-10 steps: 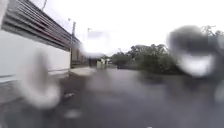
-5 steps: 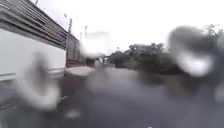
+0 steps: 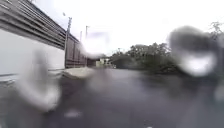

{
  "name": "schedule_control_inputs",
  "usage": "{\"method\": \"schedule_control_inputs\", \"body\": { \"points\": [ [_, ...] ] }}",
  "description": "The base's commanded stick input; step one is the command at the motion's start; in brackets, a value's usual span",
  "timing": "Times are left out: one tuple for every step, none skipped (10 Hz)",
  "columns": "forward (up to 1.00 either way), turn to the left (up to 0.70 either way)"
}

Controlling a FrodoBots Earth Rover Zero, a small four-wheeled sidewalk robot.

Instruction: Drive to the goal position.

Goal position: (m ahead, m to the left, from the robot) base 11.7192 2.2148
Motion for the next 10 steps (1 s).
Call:
{"method": "schedule_control_inputs", "body": {
  "points": [
    [0.70,0.00],
    [0.70,0.00],
    [0.70,0.00],
    [0.70,0.00],
    [0.70,0.00],
    [0.70,0.00],
    [0.70,0.00],
    [0.70,0.00],
    [0.70,-0.21],
    [0.70,-0.35]
  ]
}}
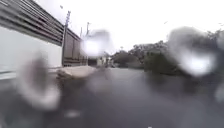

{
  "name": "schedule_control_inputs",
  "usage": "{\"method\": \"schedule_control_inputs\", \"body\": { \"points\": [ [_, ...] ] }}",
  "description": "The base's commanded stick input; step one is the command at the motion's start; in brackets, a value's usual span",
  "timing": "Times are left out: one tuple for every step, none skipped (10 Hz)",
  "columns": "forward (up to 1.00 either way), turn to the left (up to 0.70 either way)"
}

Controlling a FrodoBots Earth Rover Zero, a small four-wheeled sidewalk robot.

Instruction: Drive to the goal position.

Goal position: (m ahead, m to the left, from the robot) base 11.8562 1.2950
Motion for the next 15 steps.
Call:
{"method": "schedule_control_inputs", "body": {
  "points": [
    [0.70,-0.35],
    [0.70,-0.22],
    [0.70,0.00],
    [0.70,0.00],
    [0.70,0.00],
    [0.70,0.00],
    [0.70,0.00],
    [0.70,0.00],
    [0.70,0.00],
    [0.70,0.00],
    [0.70,0.00],
    [0.70,0.00],
    [0.70,0.00],
    [0.70,0.00],
    [0.70,0.00]
  ]
}}
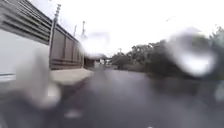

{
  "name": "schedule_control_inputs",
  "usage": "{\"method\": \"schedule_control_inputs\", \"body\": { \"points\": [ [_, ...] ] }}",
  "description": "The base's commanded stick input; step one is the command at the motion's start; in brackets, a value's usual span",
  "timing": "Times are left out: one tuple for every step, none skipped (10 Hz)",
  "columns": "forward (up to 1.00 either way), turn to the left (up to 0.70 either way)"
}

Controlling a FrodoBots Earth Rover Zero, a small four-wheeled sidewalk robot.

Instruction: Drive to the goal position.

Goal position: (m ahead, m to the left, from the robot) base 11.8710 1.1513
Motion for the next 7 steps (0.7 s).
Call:
{"method": "schedule_control_inputs", "body": {
  "points": [
    [0.70,0.00],
    [0.70,0.00],
    [0.70,0.00],
    [0.70,0.00],
    [0.70,0.00],
    [0.70,0.00],
    [0.70,0.00]
  ]
}}
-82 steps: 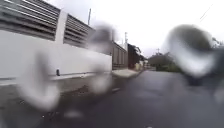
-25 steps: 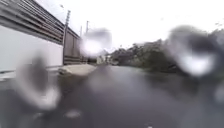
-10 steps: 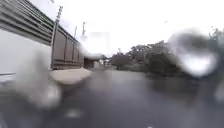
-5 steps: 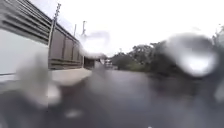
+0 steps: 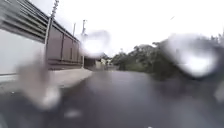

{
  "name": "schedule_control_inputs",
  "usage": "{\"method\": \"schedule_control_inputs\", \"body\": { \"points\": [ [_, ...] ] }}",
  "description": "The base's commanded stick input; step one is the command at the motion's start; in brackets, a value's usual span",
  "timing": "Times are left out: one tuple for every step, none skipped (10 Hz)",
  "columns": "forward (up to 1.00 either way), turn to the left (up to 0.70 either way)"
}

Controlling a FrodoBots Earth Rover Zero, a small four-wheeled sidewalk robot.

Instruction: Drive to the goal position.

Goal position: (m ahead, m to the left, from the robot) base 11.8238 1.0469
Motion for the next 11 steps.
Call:
{"method": "schedule_control_inputs", "body": {
  "points": [
    [0.70,0.00],
    [0.70,0.00],
    [0.70,0.00],
    [0.70,0.00],
    [0.70,0.00],
    [0.70,0.00],
    [0.70,0.00],
    [0.70,0.00],
    [0.70,0.00],
    [0.70,0.00],
    [0.70,0.00]
  ]
}}
